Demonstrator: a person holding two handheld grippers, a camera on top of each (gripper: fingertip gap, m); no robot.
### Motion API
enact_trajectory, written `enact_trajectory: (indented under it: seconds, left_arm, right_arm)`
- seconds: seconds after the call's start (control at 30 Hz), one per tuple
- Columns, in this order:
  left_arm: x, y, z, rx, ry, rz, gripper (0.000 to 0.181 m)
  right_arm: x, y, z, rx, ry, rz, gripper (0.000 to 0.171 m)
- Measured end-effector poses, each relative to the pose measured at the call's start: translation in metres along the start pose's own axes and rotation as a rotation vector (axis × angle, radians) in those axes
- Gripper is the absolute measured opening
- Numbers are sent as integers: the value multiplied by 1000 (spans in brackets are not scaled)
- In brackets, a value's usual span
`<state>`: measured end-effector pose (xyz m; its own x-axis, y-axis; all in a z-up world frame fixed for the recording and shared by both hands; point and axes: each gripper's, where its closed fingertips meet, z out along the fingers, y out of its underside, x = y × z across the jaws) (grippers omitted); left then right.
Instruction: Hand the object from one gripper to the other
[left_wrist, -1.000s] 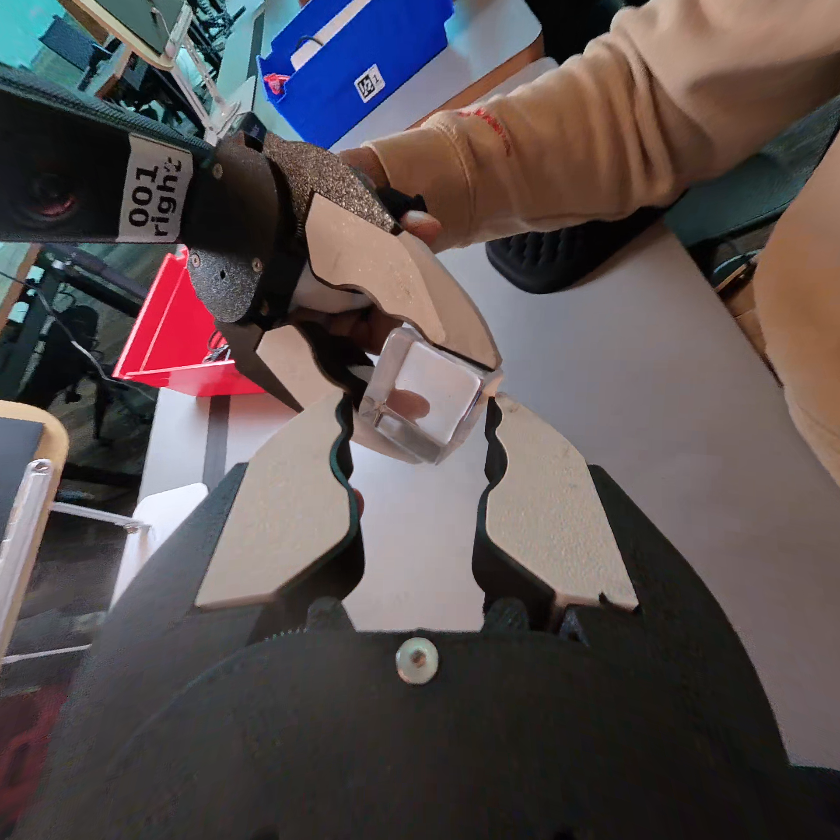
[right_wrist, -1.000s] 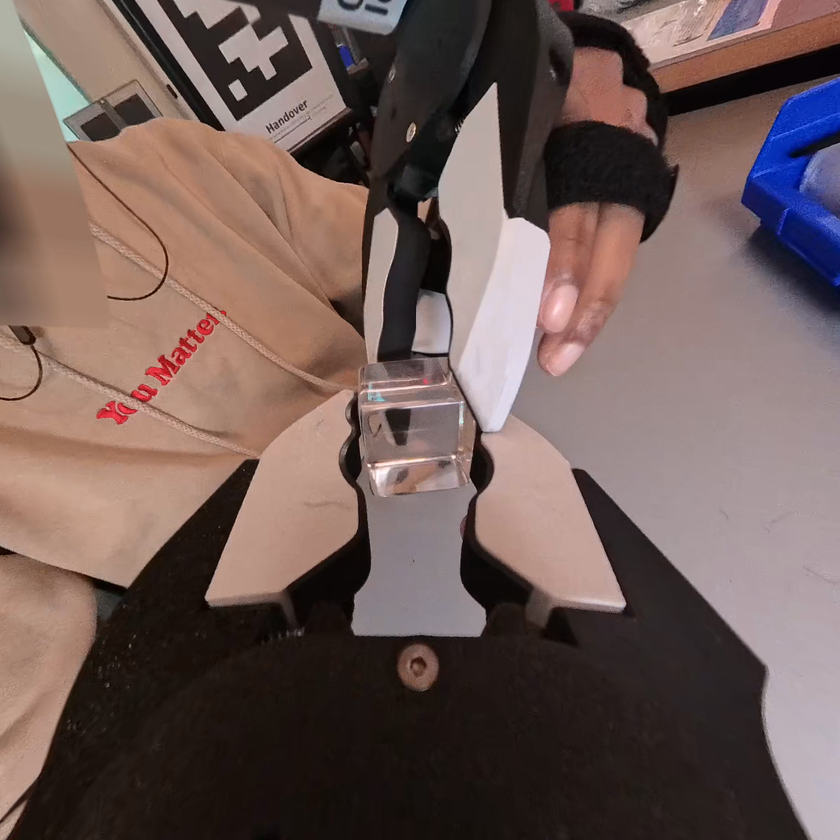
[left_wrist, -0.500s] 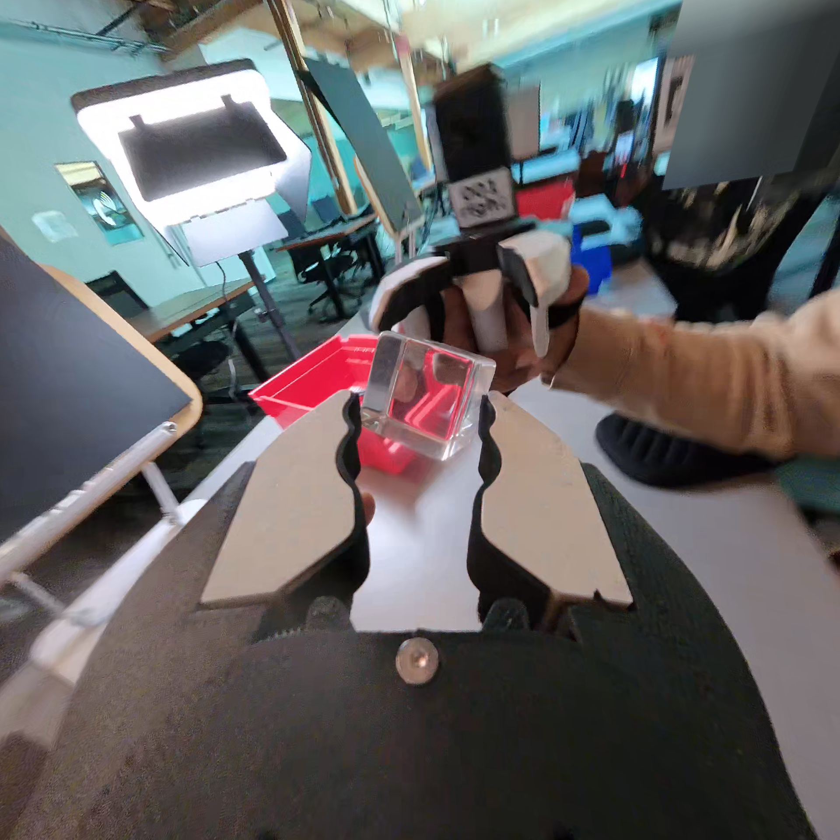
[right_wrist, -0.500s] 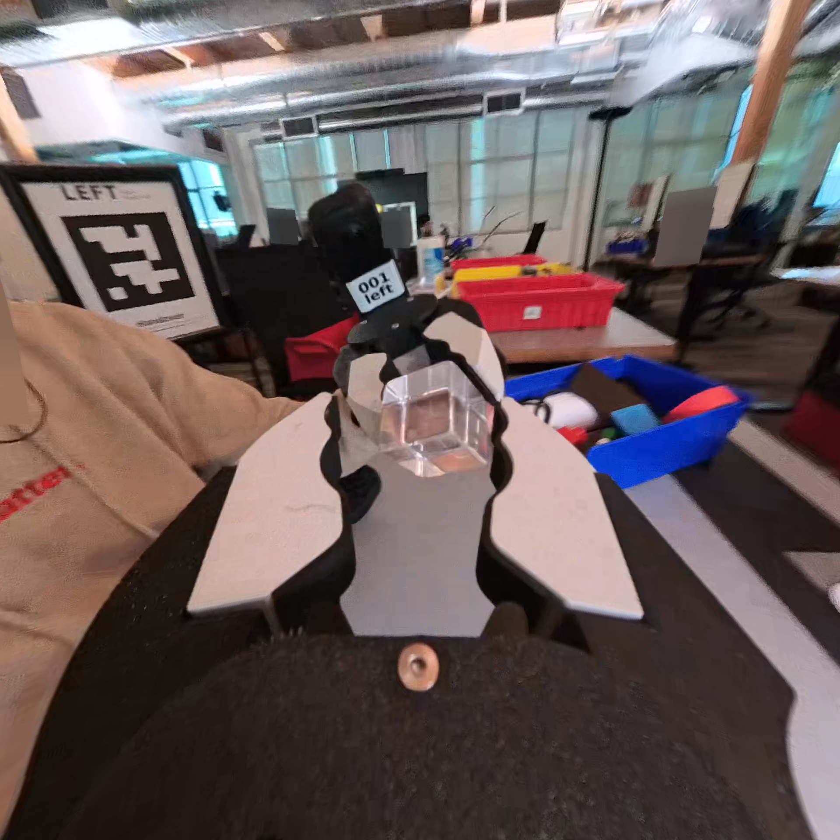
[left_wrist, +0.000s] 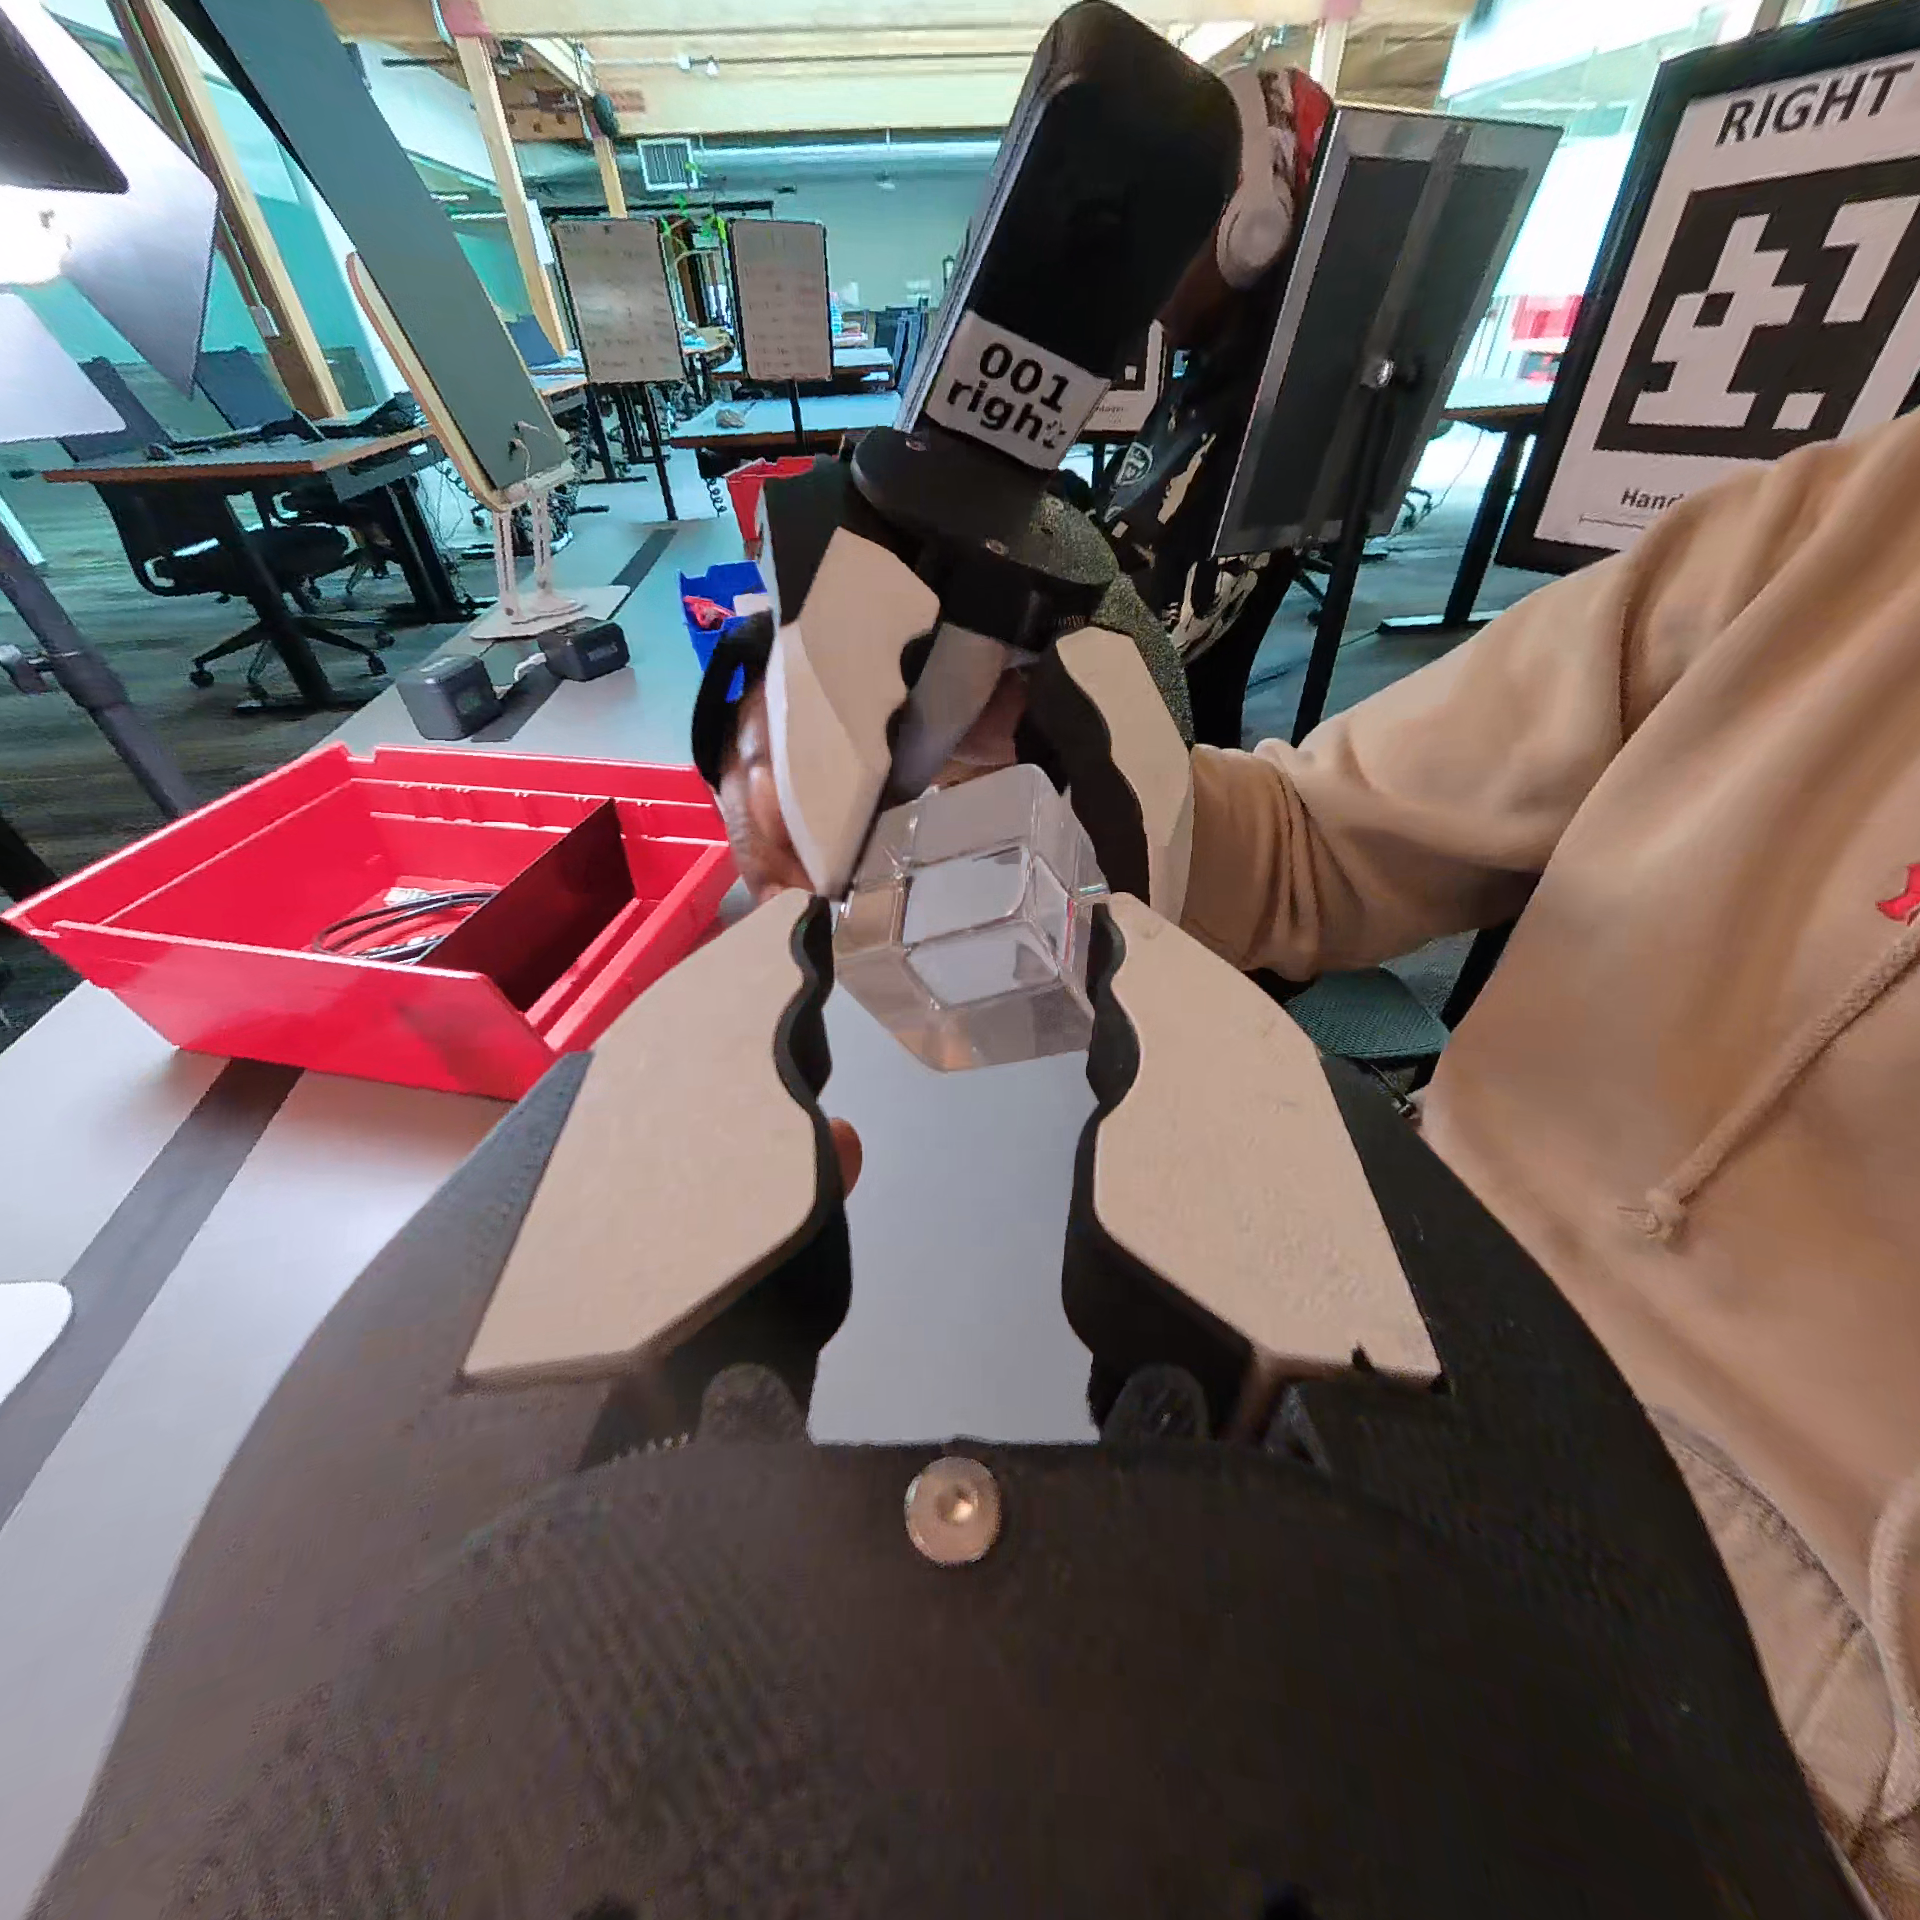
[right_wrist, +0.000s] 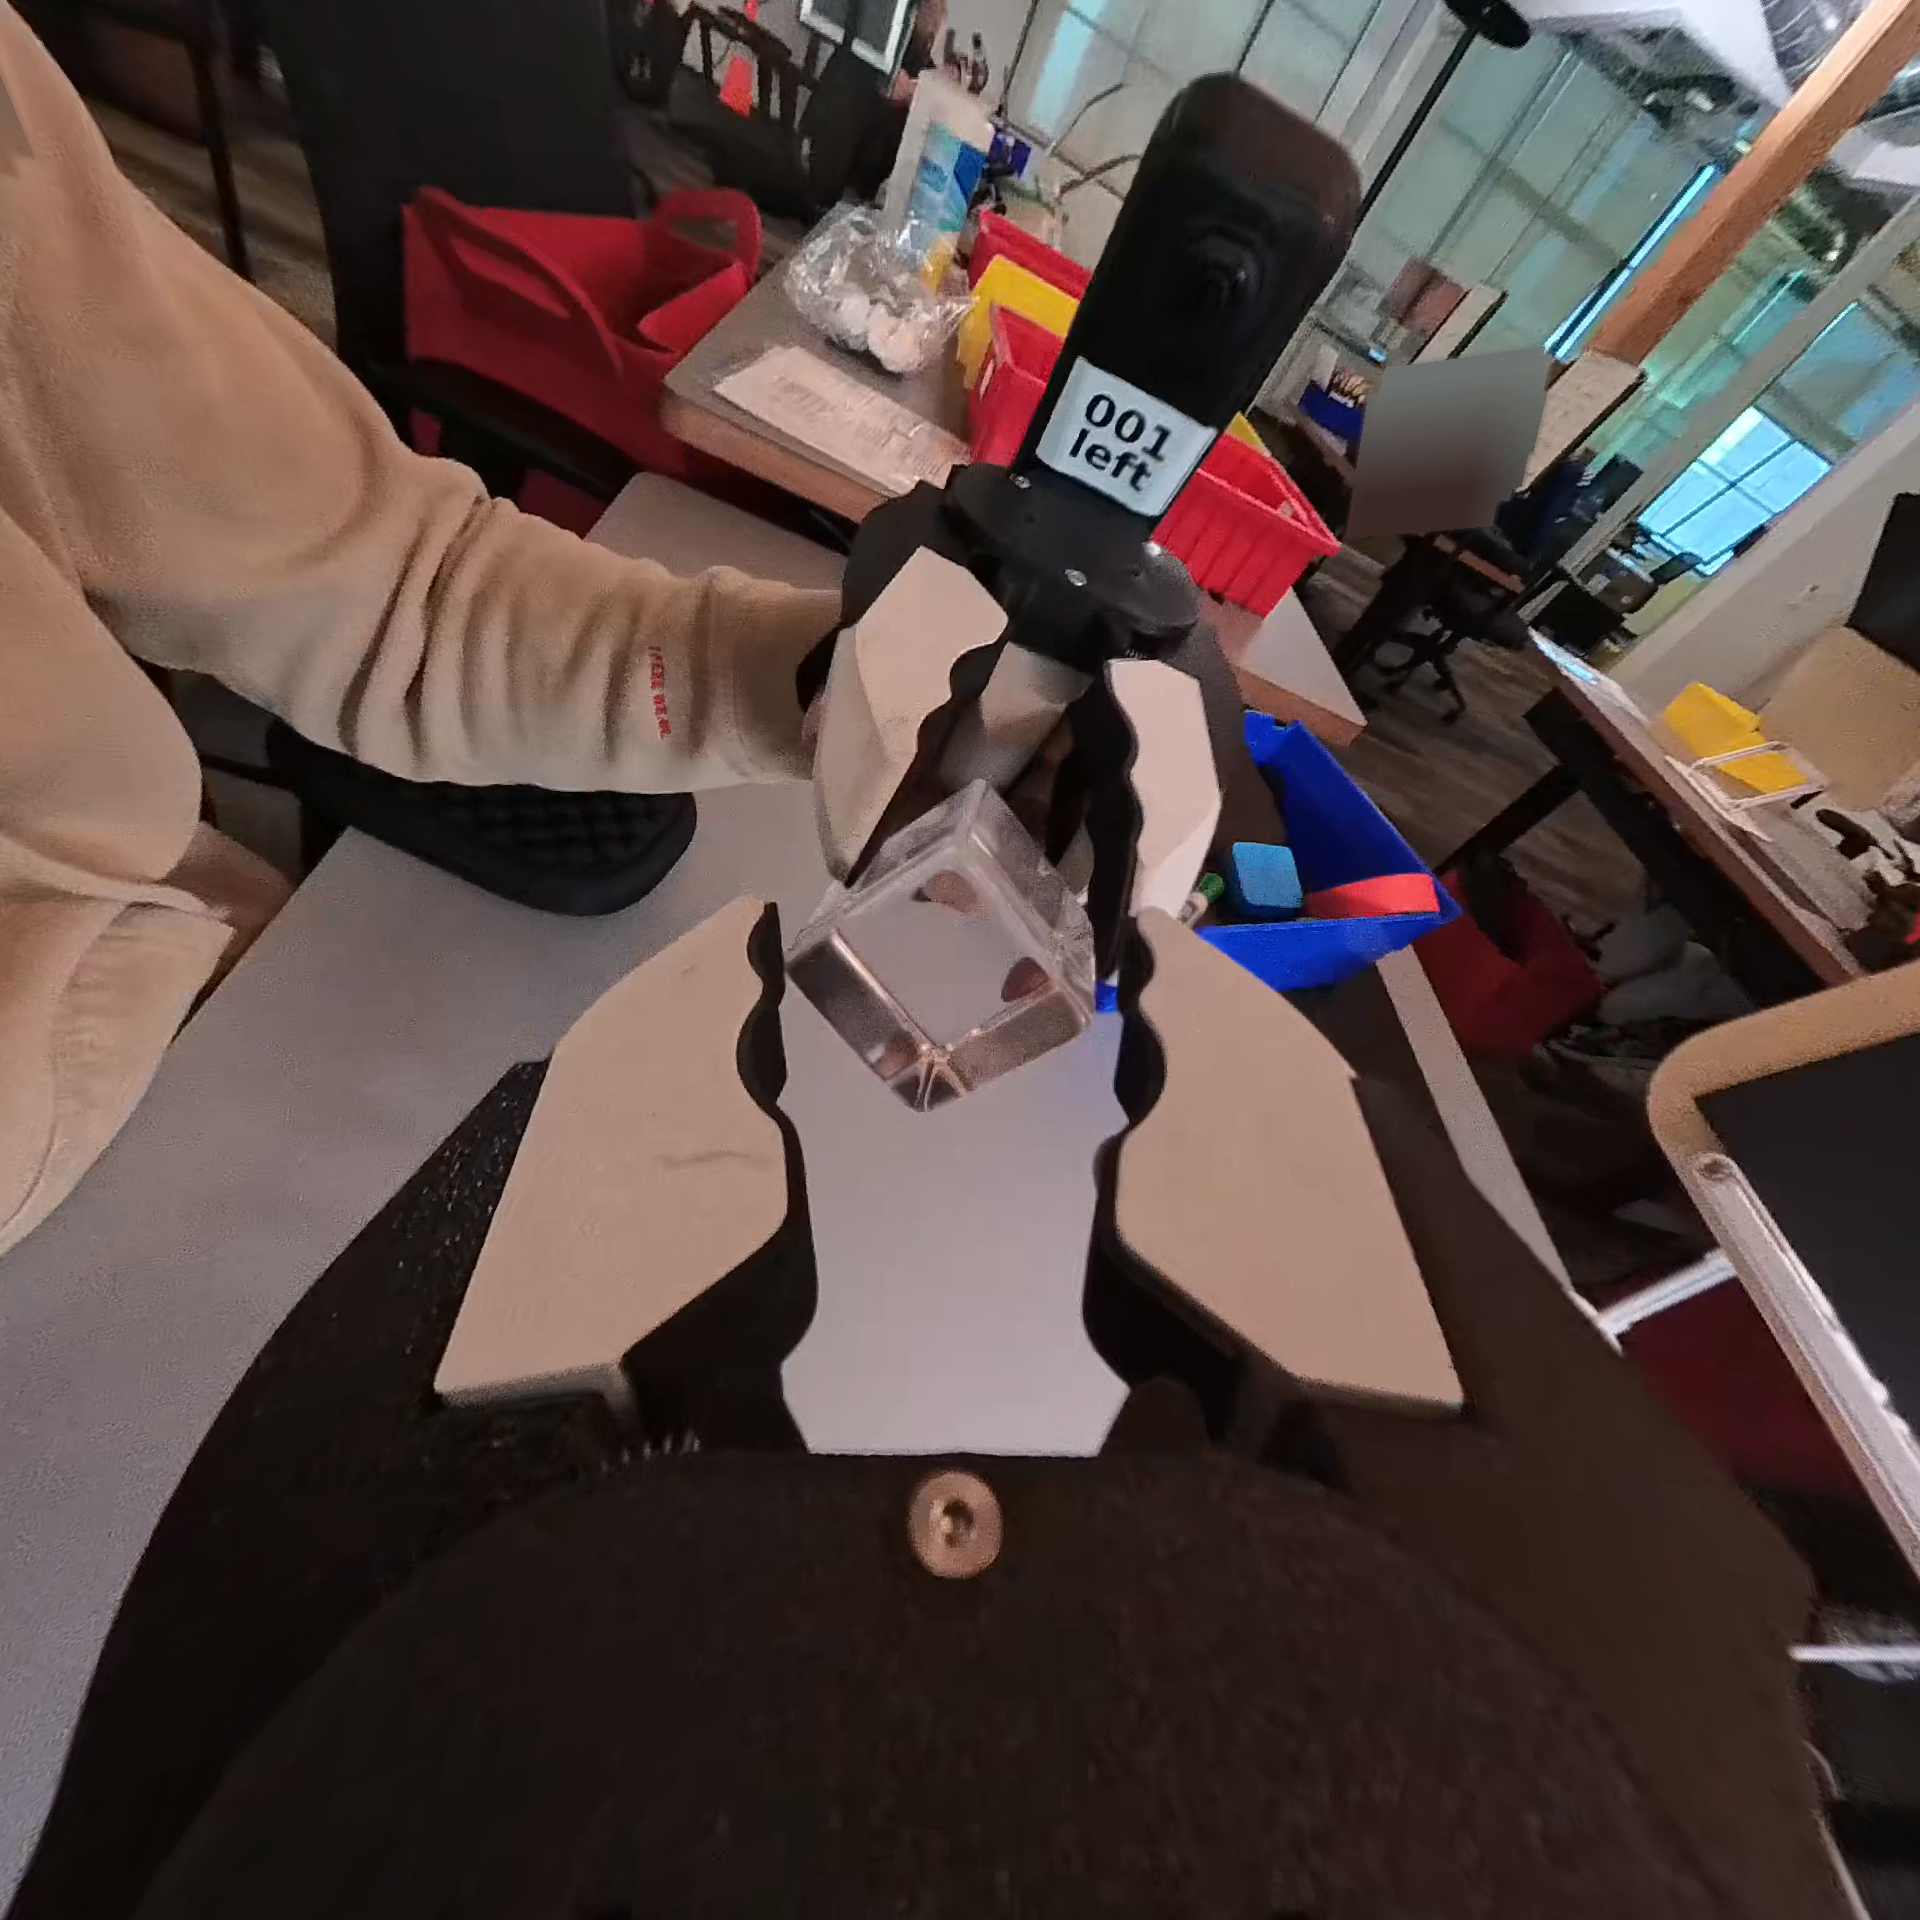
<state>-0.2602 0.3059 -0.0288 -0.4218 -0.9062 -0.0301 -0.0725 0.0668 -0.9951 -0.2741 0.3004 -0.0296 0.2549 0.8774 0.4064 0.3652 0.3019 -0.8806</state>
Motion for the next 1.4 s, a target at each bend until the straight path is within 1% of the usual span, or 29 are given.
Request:
enact_trajectory:
  seconds: [0.03, 0.13, 0.17, 0.2, 0.27, 0.3, 0.33, 0.37, 0.4, 0.47, 0.5, 0.57, 0.73, 0.93, 1.13, 1.4]
  left_arm:
    - [1, -1, -1, -2, -1, 4, 48]
    - [-1, -8, -6, 33, -7, -13, 47]
    - [-1, -10, -7, 51, -10, -20, 40]
    - [-3, -14, -8, 74, -18, -27, 31]
    - [-7, -21, -10, 126, -43, -49, 14]
    - [-8, -23, -10, 143, -52, -49, 14]
    - [-8, -23, -10, 143, -54, -42, 7]
    - [-8, -22, -9, 143, -55, -37, 0]
    - [-14, -18, -9, 145, -74, -44, 0]
    - [-36, -2, -11, 132, -131, -121, 0]
    - [-47, 4, -15, 135, -155, -161, 0]
    - [-58, 10, -25, 125, -191, -169, 0]
    - [-69, 5, -44, 139, -244, -157, 0]
    - [-84, 8, -58, 156, -314, -181, 0]
    - [-87, 7, -64, 157, -343, -173, 0]
    - [-89, 10, -63, 150, -355, -177, 0]
  right_arm:
    - [-2, 1, 1, -9, -13, -2, 56]
    - [0, -4, 3, -2, 18, -24, 54]
    - [1, -5, 4, 1, 30, -32, 54]
    - [4, -6, 3, 6, 48, -42, 50]
    - [7, -13, 2, 34, 86, -68, 33]
    - [6, -15, 1, 43, 86, -70, 25]
    - [7, -15, 1, 43, 90, -71, 16]
    - [13, -16, -1, 53, 131, -74, 8]
    - [20, -14, -3, 88, 175, -100, 0]
    - [25, 16, 3, 6, 112, 11, 0]
    - [31, 26, 2, 19, 117, 39, 0]
    - [42, 42, -3, 16, 110, 109, 0]
    - [60, 58, -10, 17, 164, 154, 0]
    - [86, 95, -9, -51, 280, 249, 0]
    - [97, 102, -16, -51, 333, 284, 0]
    - [111, 97, -33, -12, 409, 296, 0]
